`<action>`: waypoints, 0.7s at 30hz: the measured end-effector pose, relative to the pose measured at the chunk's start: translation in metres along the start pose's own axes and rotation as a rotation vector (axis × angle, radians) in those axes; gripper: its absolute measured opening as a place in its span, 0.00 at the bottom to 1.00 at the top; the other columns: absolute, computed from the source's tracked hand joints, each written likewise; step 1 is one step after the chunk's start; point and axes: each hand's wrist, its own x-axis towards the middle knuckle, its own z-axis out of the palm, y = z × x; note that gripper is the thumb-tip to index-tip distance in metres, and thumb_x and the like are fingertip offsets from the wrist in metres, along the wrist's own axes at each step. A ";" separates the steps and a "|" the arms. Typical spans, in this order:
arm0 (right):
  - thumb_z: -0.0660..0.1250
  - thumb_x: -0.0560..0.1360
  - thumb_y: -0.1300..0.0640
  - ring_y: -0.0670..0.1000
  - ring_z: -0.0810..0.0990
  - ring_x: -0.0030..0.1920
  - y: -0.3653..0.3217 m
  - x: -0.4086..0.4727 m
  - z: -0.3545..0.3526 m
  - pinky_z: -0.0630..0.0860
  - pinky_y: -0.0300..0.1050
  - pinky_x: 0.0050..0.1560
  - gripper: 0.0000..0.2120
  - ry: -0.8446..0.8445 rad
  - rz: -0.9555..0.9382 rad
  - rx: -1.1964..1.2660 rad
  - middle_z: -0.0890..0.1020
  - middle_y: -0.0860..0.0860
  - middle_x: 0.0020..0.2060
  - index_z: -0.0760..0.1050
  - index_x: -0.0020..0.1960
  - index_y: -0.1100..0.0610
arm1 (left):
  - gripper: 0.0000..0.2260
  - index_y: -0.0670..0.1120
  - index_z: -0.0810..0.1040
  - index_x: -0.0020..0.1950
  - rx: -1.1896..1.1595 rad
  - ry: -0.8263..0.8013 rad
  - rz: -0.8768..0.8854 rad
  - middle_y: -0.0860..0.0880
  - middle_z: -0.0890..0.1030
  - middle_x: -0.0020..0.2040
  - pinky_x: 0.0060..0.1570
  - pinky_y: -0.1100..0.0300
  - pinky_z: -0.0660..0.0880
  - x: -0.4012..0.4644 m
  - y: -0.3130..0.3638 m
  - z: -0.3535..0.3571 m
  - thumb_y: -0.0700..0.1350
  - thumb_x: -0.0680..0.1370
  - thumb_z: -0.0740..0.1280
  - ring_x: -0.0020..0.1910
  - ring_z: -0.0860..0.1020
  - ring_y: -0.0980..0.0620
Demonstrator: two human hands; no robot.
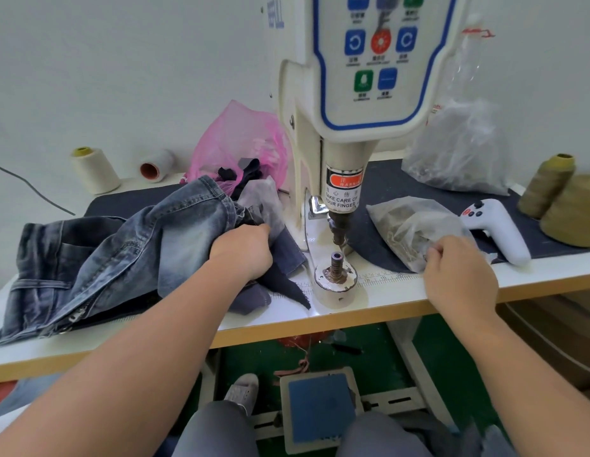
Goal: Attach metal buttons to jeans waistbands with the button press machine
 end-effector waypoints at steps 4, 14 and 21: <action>0.61 0.82 0.58 0.53 0.71 0.41 -0.005 -0.007 0.003 0.66 0.47 0.37 0.07 0.095 -0.148 0.089 0.71 0.52 0.44 0.74 0.50 0.61 | 0.10 0.46 0.73 0.60 -0.234 -0.008 -0.032 0.41 0.80 0.55 0.44 0.54 0.67 0.011 -0.003 -0.003 0.43 0.80 0.59 0.46 0.74 0.42; 0.62 0.80 0.61 0.52 0.72 0.36 -0.044 -0.021 0.023 0.66 0.45 0.33 0.06 0.103 -0.390 0.273 0.74 0.53 0.43 0.74 0.47 0.62 | 0.11 0.47 0.72 0.62 -0.243 -0.050 -0.043 0.40 0.80 0.55 0.45 0.53 0.66 0.018 0.002 0.003 0.42 0.81 0.57 0.44 0.72 0.44; 0.59 0.79 0.66 0.50 0.70 0.36 -0.039 -0.021 0.022 0.66 0.39 0.34 0.06 0.099 -0.403 0.409 0.71 0.50 0.39 0.71 0.43 0.61 | 0.04 0.50 0.72 0.50 -0.292 0.013 -0.073 0.43 0.81 0.51 0.42 0.55 0.66 0.010 0.008 -0.001 0.43 0.78 0.59 0.42 0.71 0.46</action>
